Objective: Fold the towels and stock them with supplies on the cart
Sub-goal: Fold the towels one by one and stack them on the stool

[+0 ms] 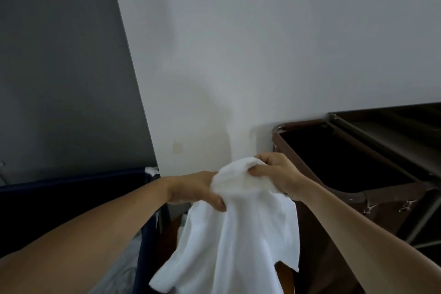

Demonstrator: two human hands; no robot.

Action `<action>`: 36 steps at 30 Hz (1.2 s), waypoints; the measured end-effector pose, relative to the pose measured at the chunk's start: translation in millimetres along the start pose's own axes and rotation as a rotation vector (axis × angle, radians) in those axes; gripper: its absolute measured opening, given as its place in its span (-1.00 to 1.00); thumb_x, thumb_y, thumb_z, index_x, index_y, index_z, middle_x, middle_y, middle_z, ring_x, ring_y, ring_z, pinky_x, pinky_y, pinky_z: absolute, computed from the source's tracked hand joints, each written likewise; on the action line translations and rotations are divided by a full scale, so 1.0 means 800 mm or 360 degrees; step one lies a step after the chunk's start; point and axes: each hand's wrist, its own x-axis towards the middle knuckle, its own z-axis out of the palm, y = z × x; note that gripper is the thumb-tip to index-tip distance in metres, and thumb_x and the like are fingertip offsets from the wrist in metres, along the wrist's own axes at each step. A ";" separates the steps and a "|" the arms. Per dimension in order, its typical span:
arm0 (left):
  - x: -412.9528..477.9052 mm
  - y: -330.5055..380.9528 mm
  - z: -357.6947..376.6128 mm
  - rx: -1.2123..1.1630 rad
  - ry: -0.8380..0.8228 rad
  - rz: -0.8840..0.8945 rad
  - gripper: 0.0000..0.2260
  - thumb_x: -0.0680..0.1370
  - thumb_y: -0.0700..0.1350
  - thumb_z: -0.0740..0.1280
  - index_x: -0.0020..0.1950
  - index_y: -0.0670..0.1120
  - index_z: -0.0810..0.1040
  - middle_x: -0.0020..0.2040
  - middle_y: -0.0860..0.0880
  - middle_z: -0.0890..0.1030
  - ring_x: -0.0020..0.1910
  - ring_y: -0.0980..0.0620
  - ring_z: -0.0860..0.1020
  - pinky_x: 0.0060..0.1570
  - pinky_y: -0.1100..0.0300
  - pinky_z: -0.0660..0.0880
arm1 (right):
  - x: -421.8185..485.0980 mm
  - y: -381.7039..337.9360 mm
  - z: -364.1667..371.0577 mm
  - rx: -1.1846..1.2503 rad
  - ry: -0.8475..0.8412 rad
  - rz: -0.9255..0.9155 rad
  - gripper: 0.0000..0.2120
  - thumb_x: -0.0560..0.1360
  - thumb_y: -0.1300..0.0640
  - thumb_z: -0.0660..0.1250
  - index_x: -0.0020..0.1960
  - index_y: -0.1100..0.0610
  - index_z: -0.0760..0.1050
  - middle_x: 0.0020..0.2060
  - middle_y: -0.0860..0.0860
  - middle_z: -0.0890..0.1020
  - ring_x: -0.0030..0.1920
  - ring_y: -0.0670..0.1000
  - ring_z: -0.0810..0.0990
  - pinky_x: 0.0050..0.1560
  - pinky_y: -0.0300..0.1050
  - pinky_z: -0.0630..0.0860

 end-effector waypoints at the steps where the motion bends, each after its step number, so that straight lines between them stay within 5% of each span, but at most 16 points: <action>1: 0.001 0.004 0.002 -0.0056 -0.0118 0.0038 -0.53 0.53 -0.22 0.41 0.42 0.00 0.43 0.30 -0.02 0.59 0.27 -0.04 0.57 0.25 0.05 0.52 | 0.002 -0.002 0.001 -0.0010 -0.0012 0.0000 -0.93 0.46 0.26 0.44 -0.12 0.28 0.61 -0.28 0.11 0.62 -0.26 0.07 0.58 -0.19 -0.01 0.49; 3: 0.004 0.011 0.004 -0.0127 -0.0147 0.0049 -0.62 0.59 -0.18 0.36 0.41 -0.09 0.45 0.30 -0.08 0.59 0.26 -0.09 0.57 0.22 0.06 0.53 | 0.004 -0.007 0.003 -0.0096 -0.0092 0.0001 -0.88 0.38 0.15 0.44 -0.17 0.21 0.61 -0.31 0.04 0.62 -0.28 0.02 0.58 -0.23 -0.07 0.50; 6: 0.010 0.010 0.003 -0.0101 0.0238 0.0034 -0.77 0.55 -0.19 0.40 0.20 -0.15 0.61 0.14 -0.10 0.68 0.13 -0.09 0.65 0.22 -0.07 0.56 | 0.008 -0.010 0.012 -0.0385 -0.0140 -0.0107 -0.91 0.41 0.14 0.49 -0.11 0.04 0.61 -0.27 -0.08 0.64 -0.24 -0.09 0.60 -0.25 -0.11 0.55; 9: 0.014 0.000 0.003 -0.0381 0.0458 0.0033 -0.76 0.52 -0.24 0.35 0.18 -0.21 0.62 0.12 -0.19 0.68 0.11 -0.20 0.65 0.19 -0.11 0.56 | 0.005 -0.001 0.021 -0.0463 0.0028 -0.0323 -0.59 0.43 0.12 0.53 0.11 -0.26 0.47 -0.11 -0.14 0.59 -0.22 -0.25 0.54 -0.21 -0.24 0.57; 13: 0.016 0.005 -0.005 -0.0610 0.0532 0.0020 -0.70 0.53 -0.25 0.30 0.25 -0.23 0.58 0.16 -0.25 0.65 0.15 -0.25 0.62 0.22 -0.14 0.54 | -0.005 0.004 0.030 -0.0507 0.0035 -0.0541 -0.45 0.42 0.00 0.55 0.17 -0.53 0.39 0.09 -0.44 0.47 0.08 -0.29 0.51 0.10 -0.33 0.48; 18: 0.019 -0.001 -0.005 -0.0740 0.0384 -0.0038 -0.65 0.50 -0.20 0.33 0.27 -0.25 0.58 0.21 -0.27 0.62 0.19 -0.26 0.60 0.26 -0.15 0.51 | -0.004 0.007 0.041 -0.0395 0.0105 -0.0510 -0.52 0.41 0.05 0.57 0.12 -0.39 0.45 0.04 -0.25 0.55 0.03 -0.20 0.54 0.02 -0.30 0.49; 22: 0.013 -0.015 -0.011 -0.0970 0.0034 -0.0024 -0.57 0.54 0.02 0.28 0.26 -0.25 0.60 0.19 -0.23 0.60 0.15 -0.20 0.55 0.15 -0.03 0.53 | -0.005 0.005 0.042 -0.0306 0.0113 -0.0443 -0.65 0.39 0.18 0.57 -0.10 -0.21 0.51 -0.21 -0.25 0.60 -0.22 -0.23 0.53 -0.22 -0.35 0.48; 24: 0.013 -0.025 -0.013 -0.1026 0.0125 -0.0223 -0.42 0.59 0.10 0.12 0.38 -0.32 0.47 0.16 -0.25 0.56 0.08 -0.15 0.55 0.07 0.05 0.52 | -0.005 0.002 0.040 -0.0267 0.0140 -0.0467 -0.67 0.40 0.24 0.55 -0.16 -0.13 0.51 -0.26 -0.26 0.59 -0.25 -0.22 0.51 -0.24 -0.34 0.46; 26: 0.017 -0.036 -0.005 -0.0693 0.0346 -0.0314 -0.50 0.65 0.02 0.10 0.43 -0.32 0.40 0.03 -0.12 0.58 -0.12 0.10 0.61 -0.05 0.24 0.53 | -0.003 -0.004 0.037 -0.0214 0.0167 -0.0505 -0.69 0.41 0.28 0.54 -0.18 -0.08 0.51 -0.26 -0.26 0.59 -0.25 -0.22 0.51 -0.21 -0.34 0.46; 30: 0.027 -0.036 0.016 -0.0587 0.0199 -0.0313 -0.78 0.68 -0.07 0.13 0.07 -0.02 0.57 -0.20 0.11 0.71 -0.29 0.25 0.66 -0.26 0.37 0.55 | -0.001 -0.013 0.042 -0.0217 0.0106 -0.0553 -0.71 0.45 0.27 0.51 -0.15 -0.10 0.55 -0.24 -0.29 0.61 -0.23 -0.26 0.54 -0.18 -0.42 0.45; 34: 0.036 -0.032 0.022 -0.0747 0.0008 -0.0368 -0.60 0.61 0.06 0.20 -0.29 0.11 0.75 -0.27 0.11 0.71 -0.28 0.21 0.68 -0.27 0.36 0.56 | -0.002 -0.006 0.049 -0.0198 0.0060 -0.0621 -0.74 0.52 0.29 0.44 -0.08 -0.08 0.61 -0.25 -0.37 0.58 -0.20 -0.31 0.56 -0.13 -0.49 0.39; 36: 0.041 -0.034 0.028 -0.0774 0.0095 -0.0439 -0.51 0.68 -0.06 0.17 -0.33 -0.03 0.74 -0.31 0.02 0.71 -0.39 0.15 0.66 -0.38 0.32 0.55 | -0.002 -0.003 0.048 -0.0192 0.0052 -0.0632 -0.76 0.52 0.30 0.43 -0.07 -0.05 0.63 -0.28 -0.36 0.57 -0.21 -0.30 0.55 -0.11 -0.50 0.38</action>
